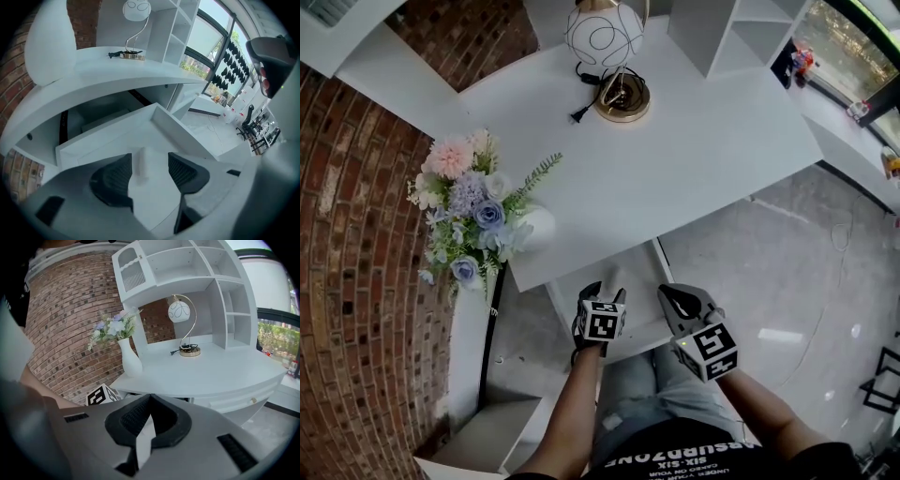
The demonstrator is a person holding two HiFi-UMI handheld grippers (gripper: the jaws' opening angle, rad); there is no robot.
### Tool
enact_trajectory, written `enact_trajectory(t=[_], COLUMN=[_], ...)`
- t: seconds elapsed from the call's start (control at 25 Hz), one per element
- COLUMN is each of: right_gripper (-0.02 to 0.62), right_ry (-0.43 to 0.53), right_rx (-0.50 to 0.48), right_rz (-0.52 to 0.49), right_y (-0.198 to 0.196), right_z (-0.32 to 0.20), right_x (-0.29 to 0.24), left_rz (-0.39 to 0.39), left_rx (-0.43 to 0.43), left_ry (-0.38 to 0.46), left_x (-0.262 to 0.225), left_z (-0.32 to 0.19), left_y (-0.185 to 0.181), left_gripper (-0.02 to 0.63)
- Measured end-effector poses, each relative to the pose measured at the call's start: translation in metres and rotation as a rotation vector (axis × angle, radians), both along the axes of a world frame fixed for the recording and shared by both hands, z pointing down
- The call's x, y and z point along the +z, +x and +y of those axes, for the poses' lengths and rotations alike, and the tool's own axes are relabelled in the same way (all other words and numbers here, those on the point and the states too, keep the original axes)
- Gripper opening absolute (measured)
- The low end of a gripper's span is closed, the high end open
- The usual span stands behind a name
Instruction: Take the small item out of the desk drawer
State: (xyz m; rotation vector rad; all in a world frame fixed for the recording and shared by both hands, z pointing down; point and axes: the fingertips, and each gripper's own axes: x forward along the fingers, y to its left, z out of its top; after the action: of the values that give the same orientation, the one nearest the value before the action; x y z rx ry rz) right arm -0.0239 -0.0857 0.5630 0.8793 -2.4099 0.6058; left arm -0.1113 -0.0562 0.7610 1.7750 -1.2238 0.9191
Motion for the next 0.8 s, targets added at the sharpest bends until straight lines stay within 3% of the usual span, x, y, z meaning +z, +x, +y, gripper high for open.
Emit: enact_trajectory(t=[0.8], right_gripper=[-0.003], right_ry=[-0.019], right_rx=[0.053], right_rz=[0.018], right_y=[0.014], right_z=[-0.004], right_x=[0.018], left_rz=[-0.014], left_rx=[0.015], left_ry=[-0.05], left_x=[0.065], left_z=[-0.003], left_y=[0.008], left_gripper=[0.227])
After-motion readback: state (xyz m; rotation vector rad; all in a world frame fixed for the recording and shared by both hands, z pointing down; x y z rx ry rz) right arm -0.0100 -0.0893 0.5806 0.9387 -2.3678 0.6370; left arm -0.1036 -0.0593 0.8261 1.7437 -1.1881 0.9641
